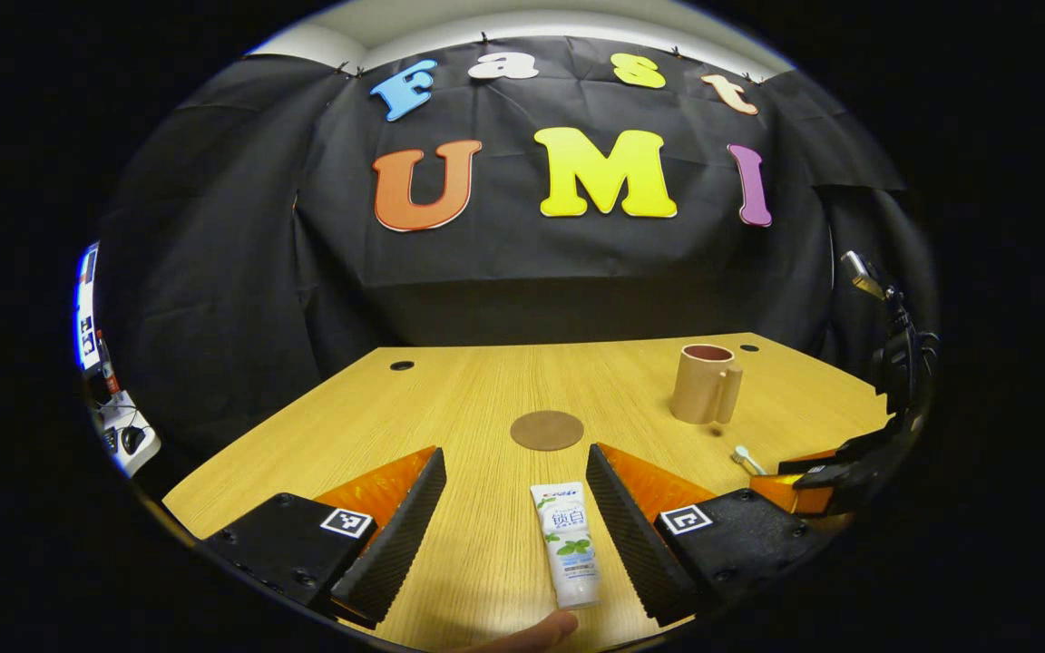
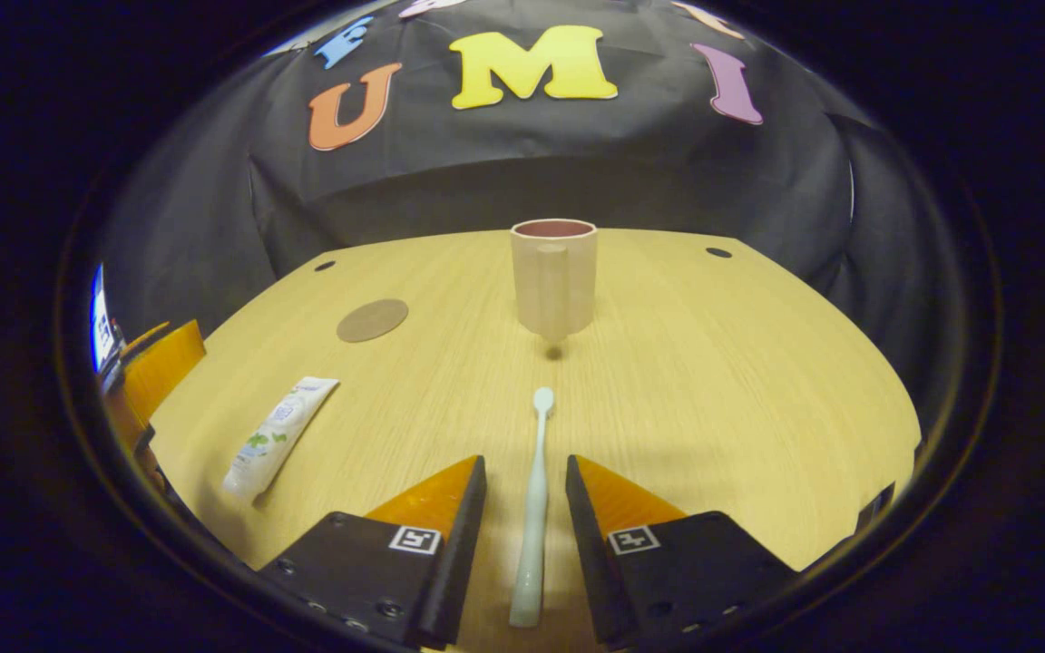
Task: Put the toothbrush and toothpaste on the desktop into the cup, then pick up the cup and place it on the coaster on the desktop.
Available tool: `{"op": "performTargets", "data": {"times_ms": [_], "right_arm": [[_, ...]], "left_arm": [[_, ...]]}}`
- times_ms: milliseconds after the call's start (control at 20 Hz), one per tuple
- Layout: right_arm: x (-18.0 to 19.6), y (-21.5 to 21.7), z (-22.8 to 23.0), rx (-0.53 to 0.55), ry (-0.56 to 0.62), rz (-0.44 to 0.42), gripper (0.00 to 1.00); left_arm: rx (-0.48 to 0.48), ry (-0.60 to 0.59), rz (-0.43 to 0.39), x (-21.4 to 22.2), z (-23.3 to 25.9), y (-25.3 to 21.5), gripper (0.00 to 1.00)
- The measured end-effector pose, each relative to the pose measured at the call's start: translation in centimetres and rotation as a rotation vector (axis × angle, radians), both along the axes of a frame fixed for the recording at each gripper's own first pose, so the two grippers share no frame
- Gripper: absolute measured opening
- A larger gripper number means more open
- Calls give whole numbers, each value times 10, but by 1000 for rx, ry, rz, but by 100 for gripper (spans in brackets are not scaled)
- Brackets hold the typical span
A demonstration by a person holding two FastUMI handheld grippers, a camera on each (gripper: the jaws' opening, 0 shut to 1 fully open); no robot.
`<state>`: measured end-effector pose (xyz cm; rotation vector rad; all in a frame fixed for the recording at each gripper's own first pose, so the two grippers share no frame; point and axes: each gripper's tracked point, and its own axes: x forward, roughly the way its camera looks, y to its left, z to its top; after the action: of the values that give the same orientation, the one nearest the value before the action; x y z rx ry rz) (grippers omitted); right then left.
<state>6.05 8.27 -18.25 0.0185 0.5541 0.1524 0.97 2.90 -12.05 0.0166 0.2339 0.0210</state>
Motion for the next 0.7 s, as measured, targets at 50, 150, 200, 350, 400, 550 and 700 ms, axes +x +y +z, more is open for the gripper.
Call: {"op": "performTargets", "data": {"times_ms": [50, 150, 200, 350, 400, 550, 700], "right_arm": [[3, 0, -1, 3, 6, -4, 45], [6, 2, -4, 12, 28, -4, 44], [8, 3, -2, 14, 23, -4, 43], [11, 2, -4, 5, 36, -5, 31], [10, 1, -3, 3, 34, -6, 30], [12, -5, -5, 12, 40, -25, 3], [13, -5, -4, 13, 35, -3, 3]], "left_arm": [[-4, 13, 3, 0, -4, 1, 99], [-5, 31, 7, 1, -9, 3, 99], [-3, 36, 8, 0, -10, 4, 99], [-4, 58, 1, -1, -14, 0, 99], [-6, 67, -3, -1, -15, -1, 99], [-15, 96, -15, -4, -21, -6, 99], [-22, 123, -11, -6, -24, -8, 99]]}}
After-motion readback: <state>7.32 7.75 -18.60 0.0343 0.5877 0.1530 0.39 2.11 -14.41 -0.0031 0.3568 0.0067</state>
